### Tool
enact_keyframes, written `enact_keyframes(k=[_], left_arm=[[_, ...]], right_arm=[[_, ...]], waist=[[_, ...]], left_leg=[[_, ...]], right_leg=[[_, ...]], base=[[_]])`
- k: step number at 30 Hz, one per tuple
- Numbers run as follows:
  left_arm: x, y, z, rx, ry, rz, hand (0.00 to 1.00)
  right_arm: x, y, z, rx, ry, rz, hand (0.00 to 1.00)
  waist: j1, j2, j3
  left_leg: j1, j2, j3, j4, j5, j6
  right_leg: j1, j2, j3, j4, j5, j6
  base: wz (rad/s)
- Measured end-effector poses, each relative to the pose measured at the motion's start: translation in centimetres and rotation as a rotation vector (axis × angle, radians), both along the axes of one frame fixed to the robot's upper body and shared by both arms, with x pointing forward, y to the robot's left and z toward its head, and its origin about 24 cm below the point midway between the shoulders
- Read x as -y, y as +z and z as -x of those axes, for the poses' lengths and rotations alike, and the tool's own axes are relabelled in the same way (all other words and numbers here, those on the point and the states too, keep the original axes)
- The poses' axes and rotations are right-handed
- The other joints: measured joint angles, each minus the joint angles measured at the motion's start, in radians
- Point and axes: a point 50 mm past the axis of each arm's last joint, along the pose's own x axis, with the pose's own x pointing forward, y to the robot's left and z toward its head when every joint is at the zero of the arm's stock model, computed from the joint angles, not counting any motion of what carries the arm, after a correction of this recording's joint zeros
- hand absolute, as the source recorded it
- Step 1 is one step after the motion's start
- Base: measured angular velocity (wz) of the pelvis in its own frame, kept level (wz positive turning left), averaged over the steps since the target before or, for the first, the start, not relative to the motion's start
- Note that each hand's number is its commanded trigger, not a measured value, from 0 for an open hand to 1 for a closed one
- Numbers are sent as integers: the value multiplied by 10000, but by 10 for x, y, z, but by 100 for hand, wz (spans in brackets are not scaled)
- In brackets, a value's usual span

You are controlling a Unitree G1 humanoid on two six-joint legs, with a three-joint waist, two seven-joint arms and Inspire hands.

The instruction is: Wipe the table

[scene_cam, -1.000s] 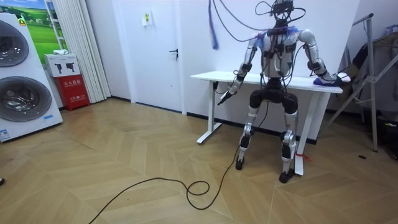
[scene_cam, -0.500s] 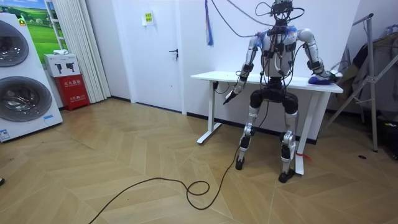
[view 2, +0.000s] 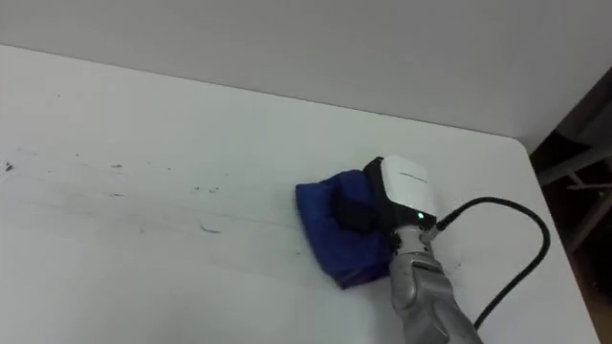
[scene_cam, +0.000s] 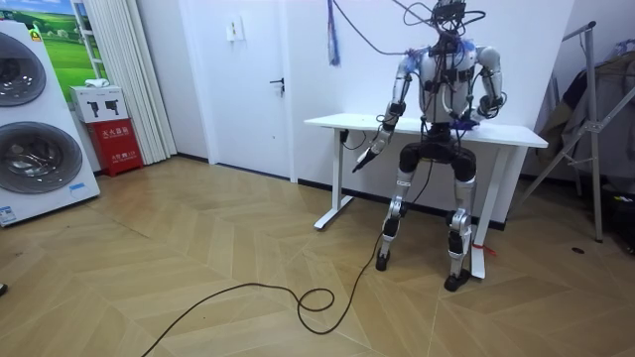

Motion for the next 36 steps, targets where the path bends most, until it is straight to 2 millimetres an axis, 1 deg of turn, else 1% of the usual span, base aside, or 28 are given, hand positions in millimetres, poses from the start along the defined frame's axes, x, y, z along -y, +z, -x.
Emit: enact_keyframes(k=[1, 3, 4, 5, 7, 8, 9, 10, 11, 12, 15, 16, 19, 20, 22, 23, 24, 25, 26, 27, 28, 29, 30, 31, 33, 34, 35, 36], left_arm=[[-1, 0, 3, -62, 62, -40, 0], [-9, 2, 12, -264, 403, -280, 0], [-12, 2, 14, -310, 508, -345, 0], [-16, 4, 21, -409, 702, -501, 0], [-23, 7, 30, -476, 1106, -672, 0], [-24, 7, 31, -514, 1108, -702, 0], [-26, 8, 32, -514, 1070, -757, 0], [-27, 9, 34, -588, 1008, -832, 0], [-27, 9, 33, -588, 964, -864, 0], [-28, 9, 33, -638, 839, -928, 0], [-28, 10, 31, -621, 571, -1073, 0], [-28, 10, 32, -594, 612, -1155, 0], [-27, 10, 27, -474, 537, -1174, 0], [-24, 9, 28, -564, 400, -1191, 0], [-13, 3, 27, -580, 447, -896, 0], [-10, 2, 26, -571, 397, -814, 0], [-3, -1, 21, -472, 397, -589, 0], [1, -3, 16, -350, 404, -459, 0], [8, -5, 4, -167, 114, -330, 0], [13, -7, -5, -123, -142, -199, 0], [15, -8, -12, -33, -262, -152, 0], [19, -7, -23, 143, -574, -106, 0], [23, -7, -35, 347, -913, -60, 0], [27, -5, -46, 594, -1163, 8, 0], [29, -2, -54, 885, -1281, 30, 0], [28, -2, -53, 843, -1242, -5, 0], [25, -2, -47, 694, -1052, -49, 0], [22, -2, -35, 484, -917, -111, 0]], right_arm=[[4, -3, 4, 39, -209, -146, 100], [29, -13, 33, 283, -1758, -933, 100], [37, -15, 42, 361, -2256, -1090, 100], [52, -18, 59, 524, -3143, -1140, 100], [90, -23, 93, 382, -4763, -771, 100], [99, -24, 102, 332, -5118, -649, 100], [117, -24, 121, 216, -5867, -347, 100], [133, -24, 138, 145, -6739, -210, 100], [141, -24, 145, 94, -7165, -155, 100], [153, -24, 159, -27, -7946, -171, 100], [172, -23, 187, -140, -9448, -196, 100], [176, -24, 193, -210, -9805, -181, 100], [177, -24, 196, -274, -10041, -199, 100], [177, -25, 192, -250, -10126, -288, 100], [172, -25, 175, -152, -10171, -560, 100], [170, -25, 168, -163, -10141, -570, 100], [165, -23, 151, -89, -9869, -520, 100], [159, -21, 142, -41, -9579, -503, 100], [140, -17, 119, 83, -8393, -440, 100], [111, -12, 90, 149, -6435, -346, 100], [92, -8, 72, 197, -5314, -415, 100], [50, 2, 34, 482, -2988, -518, 100], [9, 13, 3, 716, -1051, -590, 100], [-22, 24, -20, 945, 421, -524, 100], [-50, 43, -46, 1393, 1765, -128, 100], [-54, 46, -49, 1435, 1944, 39, 100], [-56, 44, -51, 1408, 2015, 231, 100], [-52, 38, -46, 1276, 1818, 252, 100]], waist=[[-51, -5, -24], [-294, -29, -50], [-354, -30, -55], [-587, -46, -108], [-892, -68, -275], [-934, -74, -316], [-1077, -71, -363], [-1252, -64, -378], [-1387, -70, -385], [-1591, -89, -404], [-1831, -112, -427], [-1899, -120, -428], [-1908, -111, -428], [-1857, -94, -434], [-1617, -65, -413], [-1573, -61, -397], [-1399, -37, -376], [-1237, -22, -374], [-975, -12, -322], [-613, 1, -215], [-454, 6, -134], [-199, 28, 37], [-29, 53, 267], [243, 65, 400], [687, -2, 453], [739, 0, 452], [860, 19, 439], [746, 50, 401]], left_leg=[[-27, -4, -31, 16, 0, 0], [-190, -8, -198, 105, 1, 1], [-203, -9, -204, 122, 2, 3], [-273, -15, -272, 181, 9, 13], [-298, -16, -297, 224, 13, 17], [-294, -16, -304, 226, 12, 17], [-272, -16, -339, 239, 11, 17], [-269, -16, -409, 290, 1, 24], [-293, -16, -471, 329, -5, 28], [-344, -26, -567, 376, -8, 29], [-370, -55, -656, 453, -23, 48], [-322, -66, -699, 455, -29, 47], [-192, -70, -771, 425, -44, 37], [-61, -70, -740, 368, -41, 33], [127, -63, -511, 263, -41, 31], [154, -63, -447, 247, -41, 31], [231, -51, -237, 190, -44, 31], [246, -34, -102, 152, -45, 30], [234, -23, 53, 74, -34, 18], [219, -21, 161, 19, -31, 17], [211, -15, 202, -4, -32, 15], [130, -15, 192, -33, -34, 11], [29, -15, 117, -37, -25, 8], [-173, -16, 9, -29, -5, 8], [-564, -31, -181, -10, 159, 26], [-675, -38, -285, -3, 199, 31], [-720, -56, -400, -3, 235, 37], [-695, -63, -586, 31, 236, 37]], right_leg=[[-4, 0, -14, -2, -1, 1], [7, -5, -127, -55, -8, 12], [11, -5, -127, -74, -8, 12], [17, -10, -166, -83, -10, 15], [51, -11, -183, -88, -19, 27], [61, -11, -178, -88, -24, 35], [107, -12, -170, -87, -30, 42], [170, -15, -218, -87, -32, 42], [200, -23, -258, -79, -35, 45], [206, -47, -301, -5, -68, 48], [249, -95, -350, 79, -108, 50], [338, -96, -398, 63, -108, 50], [524, -92, -489, 22, -109, 51], [591, -86, -464, 25, -109, 51], [550, -76, -222, 45, -107, 49], [530, -73, -176, 47, -103, 45], [424, -64, -26, 75, -90, 33], [325, -49, 79, 83, -64, 18], [173, -37, 166, 87, -23, -7], [25, 0, 317, 105, -5, -17], [-42, 8, 347, 129, -2, -20], [-168, 24, 346, 146, 2, -27], [-216, 39, 325, 106, 2, -29], [-343, 59, 301, 29, 17, -24], [-658, 52, 113, -21, 82, -48], [-686, 49, 8, -64, 95, -54], [-620, 49, -78, -168, 102, -55], [-444, 44, -258, -184, 101, -53]], base=[[16], [17], [12], [9], [7], [4], [9], [13], [21], [18], [12], [7], [7], [-12], [-27], [-36], [-38], [-48], [-45], [-37], [-25], [-4], [9], [20], [27], [31], [35], [43]])
